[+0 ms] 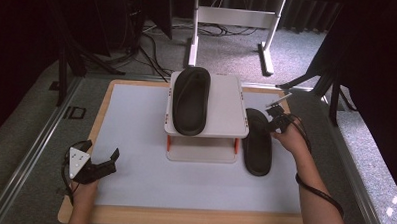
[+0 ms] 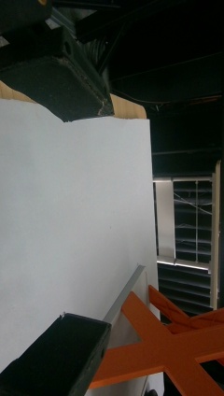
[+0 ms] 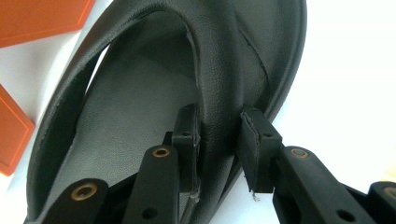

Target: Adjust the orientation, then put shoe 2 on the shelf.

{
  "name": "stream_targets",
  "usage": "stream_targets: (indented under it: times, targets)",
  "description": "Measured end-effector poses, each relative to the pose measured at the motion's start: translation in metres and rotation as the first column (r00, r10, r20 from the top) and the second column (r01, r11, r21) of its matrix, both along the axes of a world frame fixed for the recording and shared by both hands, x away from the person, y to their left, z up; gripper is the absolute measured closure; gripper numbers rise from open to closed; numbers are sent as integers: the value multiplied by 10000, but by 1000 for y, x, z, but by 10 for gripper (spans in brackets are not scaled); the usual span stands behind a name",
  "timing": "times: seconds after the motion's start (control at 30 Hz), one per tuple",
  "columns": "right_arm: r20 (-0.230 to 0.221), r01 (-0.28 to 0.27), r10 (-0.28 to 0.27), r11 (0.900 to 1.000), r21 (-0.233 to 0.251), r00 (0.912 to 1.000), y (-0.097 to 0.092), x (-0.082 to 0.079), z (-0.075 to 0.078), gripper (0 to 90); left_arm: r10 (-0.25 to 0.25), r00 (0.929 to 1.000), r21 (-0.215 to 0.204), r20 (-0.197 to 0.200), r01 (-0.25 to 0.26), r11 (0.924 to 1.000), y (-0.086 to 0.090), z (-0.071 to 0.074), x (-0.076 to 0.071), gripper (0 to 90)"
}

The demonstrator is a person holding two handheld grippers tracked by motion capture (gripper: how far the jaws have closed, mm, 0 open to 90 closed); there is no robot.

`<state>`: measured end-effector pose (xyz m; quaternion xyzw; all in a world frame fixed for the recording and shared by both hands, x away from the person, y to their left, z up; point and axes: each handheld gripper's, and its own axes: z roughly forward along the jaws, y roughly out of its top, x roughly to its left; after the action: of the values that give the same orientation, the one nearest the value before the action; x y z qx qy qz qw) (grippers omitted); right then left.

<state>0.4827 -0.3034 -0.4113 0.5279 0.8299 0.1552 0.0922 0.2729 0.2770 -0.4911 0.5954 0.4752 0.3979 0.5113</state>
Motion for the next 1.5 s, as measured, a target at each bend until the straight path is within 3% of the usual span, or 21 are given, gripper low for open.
stream_targets:
  times: [0.1,0.2,0.43,0.67,0.9,0.93,1.03,1.13,1.17,1.43,1.5]
  targets:
    - [-130,393,-394,9992,-60,9991,1,0,1,738,10,10000,12,12,-10,10000,0,0,0,6]
    - [-243,433,-439,9988,-243,9987,4,0,3,749,15,10000,13,29,-15,10000,0,0,0,6]
    - [-382,932,-930,9956,27,9949,-1,-1,13,757,37,10000,-34,10,-37,10000,1,0,0,6]
    - [-184,1583,-1576,9866,407,9873,-16,-8,44,758,37,10000,-22,4,-37,10000,0,0,0,6]
    - [181,1695,-1705,9844,467,9852,-19,-15,73,758,52,10000,17,18,-52,10000,0,0,0,6]
    - [207,1763,-1780,9822,651,9838,-19,-16,84,758,56,10000,21,23,-56,10000,0,0,0,6]
    - [383,1727,-1759,9822,742,9837,-17,-18,100,758,63,10000,5,13,-63,10000,0,0,0,6]
    - [438,1725,-1763,9818,795,9834,-17,-19,106,758,74,10000,-6,1,-74,10000,0,0,0,6]
    - [529,1785,-1835,9801,868,9816,-14,-20,120,758,77,10000,-15,7,-77,10000,0,0,0,6]
    - [977,1698,-1785,9812,914,9791,1,-23,161,759,73,10000,1,12,-73,10000,0,0,0,6]
    - [1009,1709,-1803,9807,954,9784,3,-23,165,758,73,10000,9,16,-73,10000,0,0,0,6]
